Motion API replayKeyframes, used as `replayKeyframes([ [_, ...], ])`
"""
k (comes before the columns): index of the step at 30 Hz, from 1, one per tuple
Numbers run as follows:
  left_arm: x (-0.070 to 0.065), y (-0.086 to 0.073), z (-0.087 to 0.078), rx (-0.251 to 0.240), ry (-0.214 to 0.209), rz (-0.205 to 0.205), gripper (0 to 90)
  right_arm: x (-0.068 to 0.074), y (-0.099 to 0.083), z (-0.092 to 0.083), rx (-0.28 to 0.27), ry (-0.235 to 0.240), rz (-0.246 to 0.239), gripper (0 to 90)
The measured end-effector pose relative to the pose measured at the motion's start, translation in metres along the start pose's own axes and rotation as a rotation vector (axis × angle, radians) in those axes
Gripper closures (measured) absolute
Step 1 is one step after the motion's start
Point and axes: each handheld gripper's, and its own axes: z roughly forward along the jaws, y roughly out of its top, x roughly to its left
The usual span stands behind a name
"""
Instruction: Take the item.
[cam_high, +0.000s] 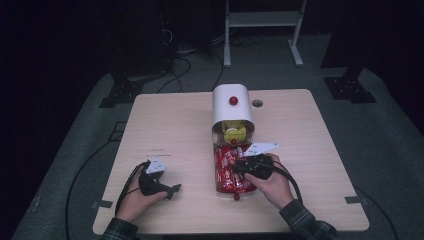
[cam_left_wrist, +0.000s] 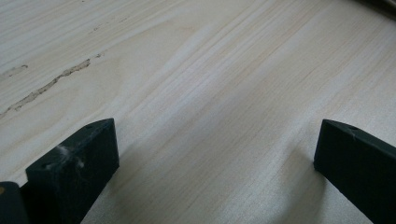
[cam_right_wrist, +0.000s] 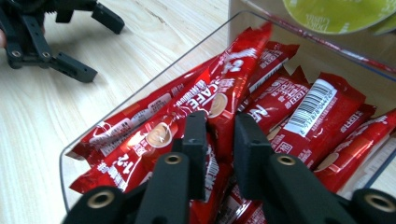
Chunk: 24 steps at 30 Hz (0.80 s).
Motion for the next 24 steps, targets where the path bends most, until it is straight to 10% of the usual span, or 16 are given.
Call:
replayKeyframes([
  [24, 0.000, 0.000, 0.000, -0.003, 0.001, 0.000, 0.0, -0.011, 0.000, -0.012, -0.017, 0.049, 0.073, 81.4],
])
